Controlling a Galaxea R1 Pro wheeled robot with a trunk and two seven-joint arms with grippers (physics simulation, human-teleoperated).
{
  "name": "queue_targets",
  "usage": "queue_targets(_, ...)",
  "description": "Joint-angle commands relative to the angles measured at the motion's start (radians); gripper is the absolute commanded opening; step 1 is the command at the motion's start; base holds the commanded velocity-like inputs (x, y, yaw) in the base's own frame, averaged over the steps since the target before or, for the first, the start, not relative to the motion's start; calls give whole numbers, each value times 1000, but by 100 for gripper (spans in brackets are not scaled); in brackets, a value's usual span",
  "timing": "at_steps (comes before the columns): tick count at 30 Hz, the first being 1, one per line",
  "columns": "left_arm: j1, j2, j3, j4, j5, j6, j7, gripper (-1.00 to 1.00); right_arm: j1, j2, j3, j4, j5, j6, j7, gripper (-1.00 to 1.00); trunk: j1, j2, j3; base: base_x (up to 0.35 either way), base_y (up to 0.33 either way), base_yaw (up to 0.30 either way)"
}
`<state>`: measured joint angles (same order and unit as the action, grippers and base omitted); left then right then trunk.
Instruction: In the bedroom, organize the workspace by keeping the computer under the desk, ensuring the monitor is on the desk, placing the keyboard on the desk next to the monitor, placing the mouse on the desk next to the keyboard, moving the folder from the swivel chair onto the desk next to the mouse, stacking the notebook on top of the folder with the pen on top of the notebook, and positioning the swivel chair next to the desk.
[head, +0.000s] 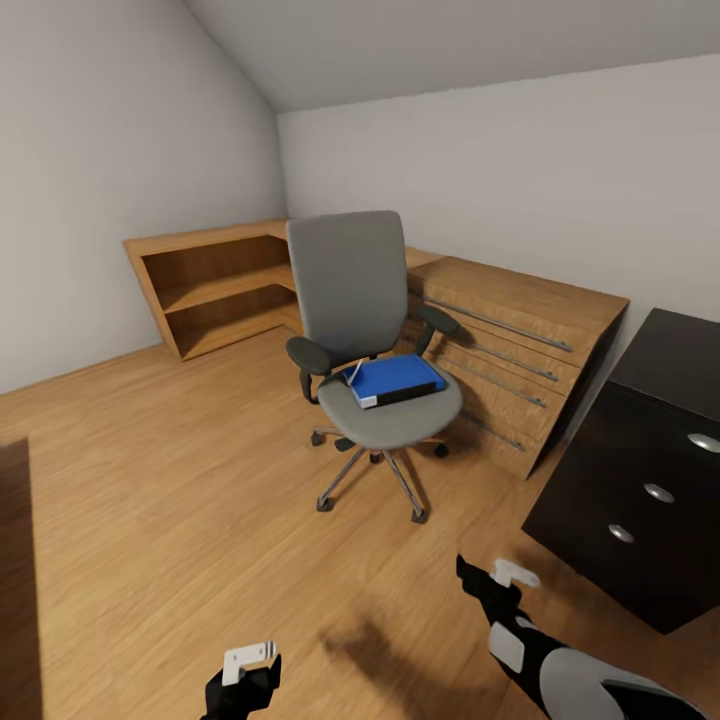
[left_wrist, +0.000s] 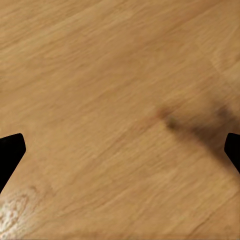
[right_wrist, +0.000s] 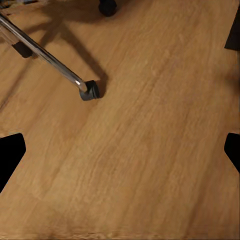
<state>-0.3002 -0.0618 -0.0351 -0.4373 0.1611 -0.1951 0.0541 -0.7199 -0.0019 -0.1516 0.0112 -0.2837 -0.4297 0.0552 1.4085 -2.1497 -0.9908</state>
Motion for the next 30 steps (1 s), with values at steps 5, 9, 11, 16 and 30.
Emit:
queue_targets(5, 0, 0, -4, 18, 7, -5, 4, 100, 61, 10, 15, 4, 87, -15, -13, 100, 0, 0, -1, 0, 0, 0)
queue_targets(9, 0, 0, -5, 52, 7, -7, 4, 100, 116, 13, 34, 6, 201, -23, -22, 100, 0, 0, -1, 0, 0, 0)
queue_targets(11, 0, -1, -5, 67, 7, -8, 4, 100, 139, 12, 39, 6, 242, -25, -25, 100, 0, 0, -1, 0, 0, 0)
queue_targets(16, 0, -1, -5, 100, 8, -10, 4, 100, 174, 7, 43, 7, 289, -29, -29, 100, 0, 0, -1, 0, 0, 0)
queue_targets(30, 0, 10, -3, 223, 46, -81, 3, 100, 220, -19, 46, 8, 307, -34, -31, 100, 0, 0, -1, 0, 0, 0)
